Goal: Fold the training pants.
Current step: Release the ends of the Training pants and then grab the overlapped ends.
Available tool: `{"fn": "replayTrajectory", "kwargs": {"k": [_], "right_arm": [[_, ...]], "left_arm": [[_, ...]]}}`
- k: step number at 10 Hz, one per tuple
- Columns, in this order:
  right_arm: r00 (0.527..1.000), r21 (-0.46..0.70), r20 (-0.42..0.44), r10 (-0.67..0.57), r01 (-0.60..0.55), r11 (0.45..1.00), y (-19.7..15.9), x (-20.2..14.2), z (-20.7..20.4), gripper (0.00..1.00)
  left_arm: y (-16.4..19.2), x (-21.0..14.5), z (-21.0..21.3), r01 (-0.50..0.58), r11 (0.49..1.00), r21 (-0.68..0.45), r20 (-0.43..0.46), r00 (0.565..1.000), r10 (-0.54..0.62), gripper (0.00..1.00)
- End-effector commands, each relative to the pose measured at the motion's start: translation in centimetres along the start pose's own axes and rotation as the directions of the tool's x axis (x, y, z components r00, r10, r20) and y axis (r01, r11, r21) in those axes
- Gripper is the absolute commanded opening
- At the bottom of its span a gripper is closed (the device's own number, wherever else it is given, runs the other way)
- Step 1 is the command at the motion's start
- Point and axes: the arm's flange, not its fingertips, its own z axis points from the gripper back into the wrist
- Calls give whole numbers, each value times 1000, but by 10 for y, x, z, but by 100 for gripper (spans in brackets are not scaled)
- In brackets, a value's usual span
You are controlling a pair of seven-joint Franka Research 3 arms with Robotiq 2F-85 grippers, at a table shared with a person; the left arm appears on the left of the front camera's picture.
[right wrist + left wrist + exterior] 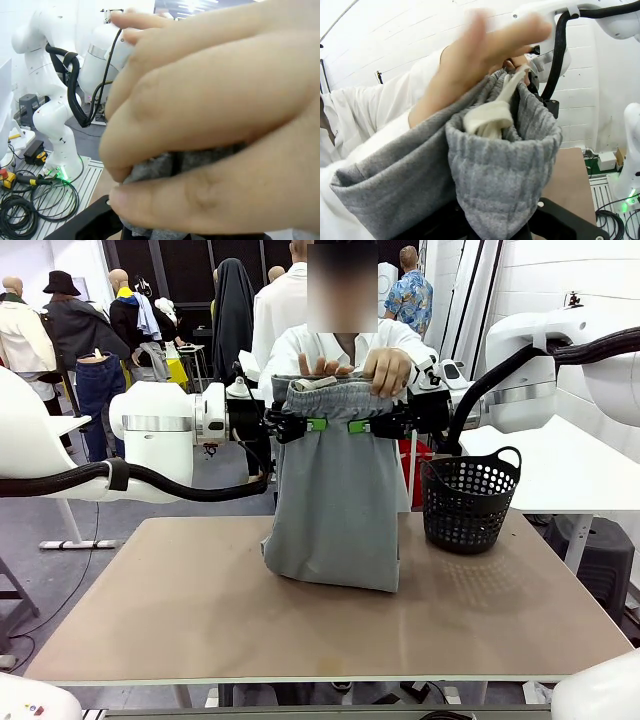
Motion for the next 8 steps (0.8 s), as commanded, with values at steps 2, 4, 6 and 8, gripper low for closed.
{"fn": "replayTrajectory", "kwargs": {"k": [2,4,6,8], "right_arm": [[1000,5,2,5,-5,1000,1,0,-2,0],[1000,5,2,5,-5,1000,1,0,-2,0],[1000,5,2,5,-5,1000,1,0,-2,0],[1000,5,2,5,-5,1000,1,0,-2,0]], "left_arm": [[0,3,0,-8,1000,5,3,1000,8,0],[0,3,0,-8,1000,5,3,1000,8,0],[0,3,0,-8,1000,5,3,1000,8,0],[0,3,0,-8,1000,5,3,1000,8,0]]}}
